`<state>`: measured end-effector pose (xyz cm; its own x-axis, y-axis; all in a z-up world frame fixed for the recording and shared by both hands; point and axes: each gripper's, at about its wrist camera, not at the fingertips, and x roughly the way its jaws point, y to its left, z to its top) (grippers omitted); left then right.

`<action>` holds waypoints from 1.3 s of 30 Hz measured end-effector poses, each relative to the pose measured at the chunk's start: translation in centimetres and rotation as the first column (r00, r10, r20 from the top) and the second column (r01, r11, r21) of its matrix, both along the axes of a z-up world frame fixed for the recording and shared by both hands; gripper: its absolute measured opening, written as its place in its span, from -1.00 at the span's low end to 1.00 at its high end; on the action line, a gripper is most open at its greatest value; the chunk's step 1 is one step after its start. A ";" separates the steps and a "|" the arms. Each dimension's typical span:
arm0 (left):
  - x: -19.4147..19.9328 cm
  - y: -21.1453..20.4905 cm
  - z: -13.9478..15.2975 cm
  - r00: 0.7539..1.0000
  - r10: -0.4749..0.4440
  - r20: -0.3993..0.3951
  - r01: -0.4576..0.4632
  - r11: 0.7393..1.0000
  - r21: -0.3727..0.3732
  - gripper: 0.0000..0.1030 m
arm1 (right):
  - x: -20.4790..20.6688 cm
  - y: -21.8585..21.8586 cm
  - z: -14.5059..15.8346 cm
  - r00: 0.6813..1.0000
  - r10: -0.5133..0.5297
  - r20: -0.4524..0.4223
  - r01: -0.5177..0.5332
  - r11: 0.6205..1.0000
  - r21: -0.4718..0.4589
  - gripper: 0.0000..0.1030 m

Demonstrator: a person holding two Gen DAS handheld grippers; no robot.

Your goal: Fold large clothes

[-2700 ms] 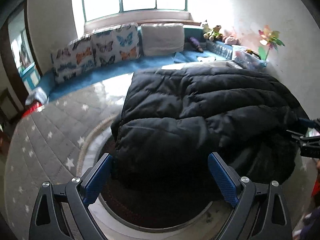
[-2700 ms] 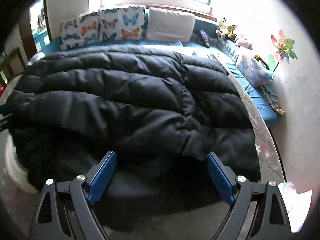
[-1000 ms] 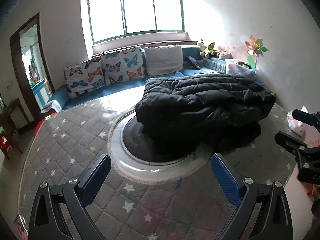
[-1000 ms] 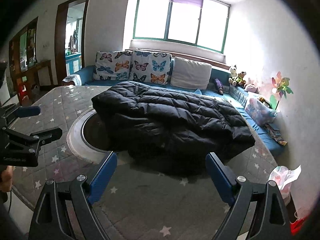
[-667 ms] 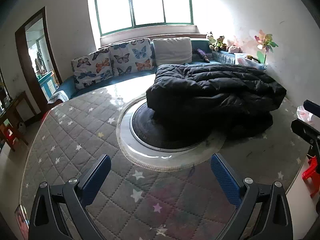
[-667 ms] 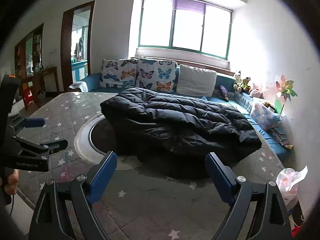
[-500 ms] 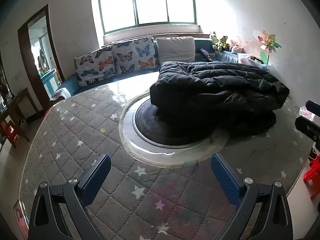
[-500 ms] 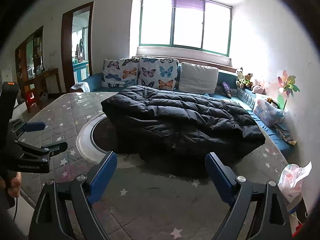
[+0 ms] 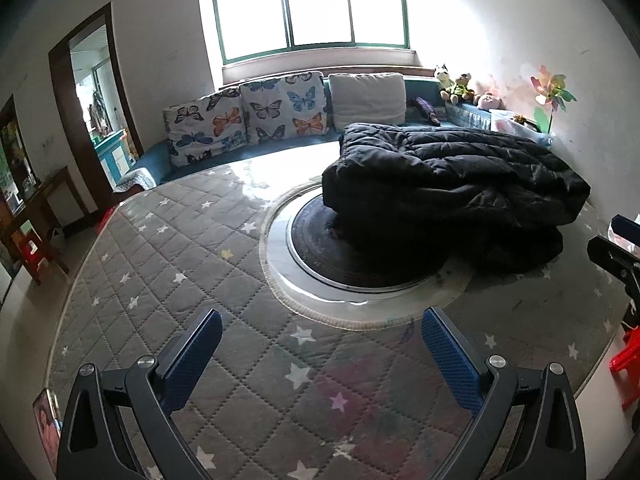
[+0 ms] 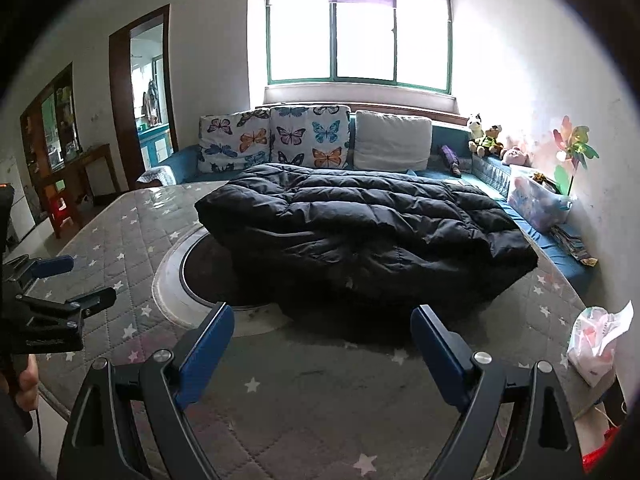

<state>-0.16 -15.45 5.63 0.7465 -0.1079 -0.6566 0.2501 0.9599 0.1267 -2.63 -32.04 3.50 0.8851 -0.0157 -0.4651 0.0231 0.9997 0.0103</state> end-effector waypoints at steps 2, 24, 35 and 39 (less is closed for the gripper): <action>-0.3 0.2 0.2 1.000 0.002 0.003 -0.002 1.000 0.000 1.00 | 0.2 0.3 0.1 1.000 0.007 0.009 -0.006 1.000 -0.008 0.90; 0.7 -2.1 -1.2 0.997 -0.075 -0.017 0.075 0.997 -0.009 1.00 | -0.7 0.4 -0.1 0.998 -0.070 0.007 0.070 0.997 -0.041 0.90; 1.5 -4.3 -1.6 0.991 -0.137 -0.003 0.137 0.990 0.023 1.00 | -0.6 0.7 -0.1 0.997 -0.076 0.016 0.077 0.994 -0.071 0.90; 1.8 -4.9 -1.8 0.988 -0.151 -0.020 0.152 0.988 0.013 1.00 | -0.5 0.6 -0.2 0.996 -0.090 0.011 0.091 0.992 -0.091 0.90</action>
<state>1.67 -20.33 3.79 0.7095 -0.2089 -0.6730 0.3951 0.9087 0.1344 -3.13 -31.40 3.33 0.8813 -0.1376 -0.4520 0.1135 0.9903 -0.0801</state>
